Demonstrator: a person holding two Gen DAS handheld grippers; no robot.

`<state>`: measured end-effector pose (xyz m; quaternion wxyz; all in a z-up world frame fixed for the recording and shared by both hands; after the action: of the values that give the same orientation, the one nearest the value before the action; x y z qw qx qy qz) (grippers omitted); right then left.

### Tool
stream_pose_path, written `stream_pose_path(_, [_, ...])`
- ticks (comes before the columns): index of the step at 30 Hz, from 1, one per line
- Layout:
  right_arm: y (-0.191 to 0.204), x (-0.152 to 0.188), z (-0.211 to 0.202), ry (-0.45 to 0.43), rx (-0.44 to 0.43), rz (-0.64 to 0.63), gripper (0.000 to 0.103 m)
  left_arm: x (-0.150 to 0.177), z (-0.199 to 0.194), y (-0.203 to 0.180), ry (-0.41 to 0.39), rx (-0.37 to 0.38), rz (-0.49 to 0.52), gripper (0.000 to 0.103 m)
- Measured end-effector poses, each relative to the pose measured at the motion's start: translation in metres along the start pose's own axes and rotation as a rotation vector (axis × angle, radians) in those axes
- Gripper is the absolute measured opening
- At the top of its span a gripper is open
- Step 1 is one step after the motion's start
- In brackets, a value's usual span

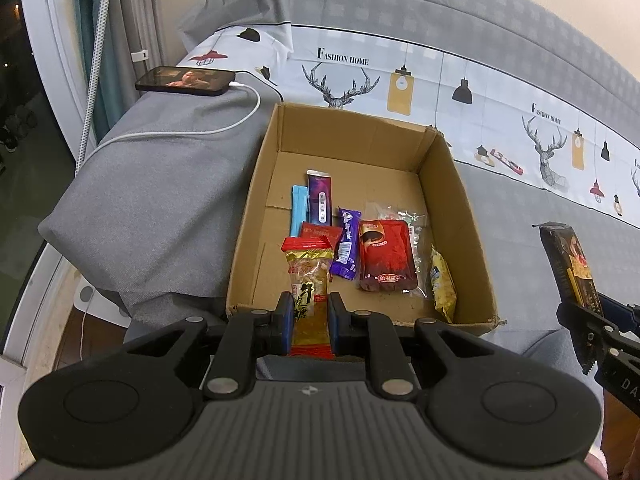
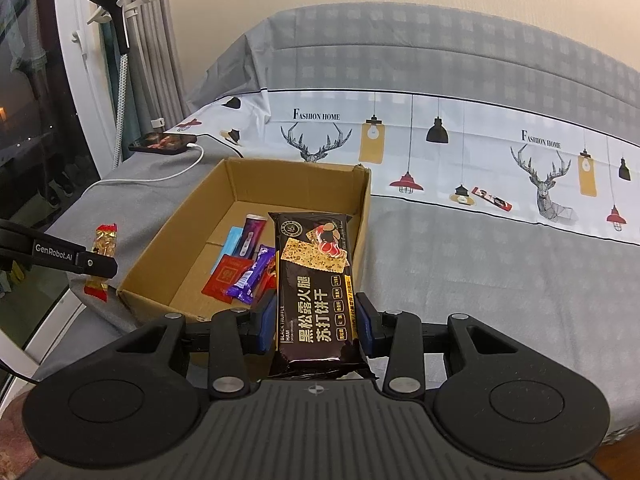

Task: Organize snacks
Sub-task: 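Carry the red-gold candy and dark biscuit pack over the box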

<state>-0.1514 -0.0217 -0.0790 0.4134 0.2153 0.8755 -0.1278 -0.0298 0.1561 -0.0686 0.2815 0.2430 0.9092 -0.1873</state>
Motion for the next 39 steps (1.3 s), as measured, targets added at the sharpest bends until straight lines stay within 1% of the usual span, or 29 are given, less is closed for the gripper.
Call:
stream_pose_path(10, [0.003,-0.005,0.006,0.004,0.005,-0.012,0.042,-0.005,0.008,0.003,0.009,0.000,0.013,0.019])
stream_pose_path(17, [0.013,-0.018,0.024,-0.003,-0.005,-0.025,0.042,-0.024,0.026,-0.005,0.010,0.038,0.040,0.019])
stream_pose_path(21, [0.023,-0.026,0.040,-0.003,-0.018,-0.041,0.042,-0.036,0.041,-0.006,0.018,0.041,0.045,0.019])
stream_pose_path(31, [0.041,-0.041,0.094,0.042,-0.044,-0.046,0.042,-0.069,0.089,0.007,0.052,-0.006,0.050,0.019])
stream_pose_path(39, [0.051,-0.043,0.134,0.078,-0.041,-0.054,0.042,-0.080,0.127,0.020,0.100,-0.026,0.049,0.019])
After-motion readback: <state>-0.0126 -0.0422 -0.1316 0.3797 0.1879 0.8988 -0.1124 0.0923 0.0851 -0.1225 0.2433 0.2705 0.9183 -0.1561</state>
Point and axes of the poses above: each gripper's, at about its wrist camera, not at the fingertips, and z roughly the way its jaws point, y to its left, x to its underside, the point moved 7 cm from there along z, roughly the way its jaws point, and after that the axes turned 14 degrees about x, right-handed, at the moved point
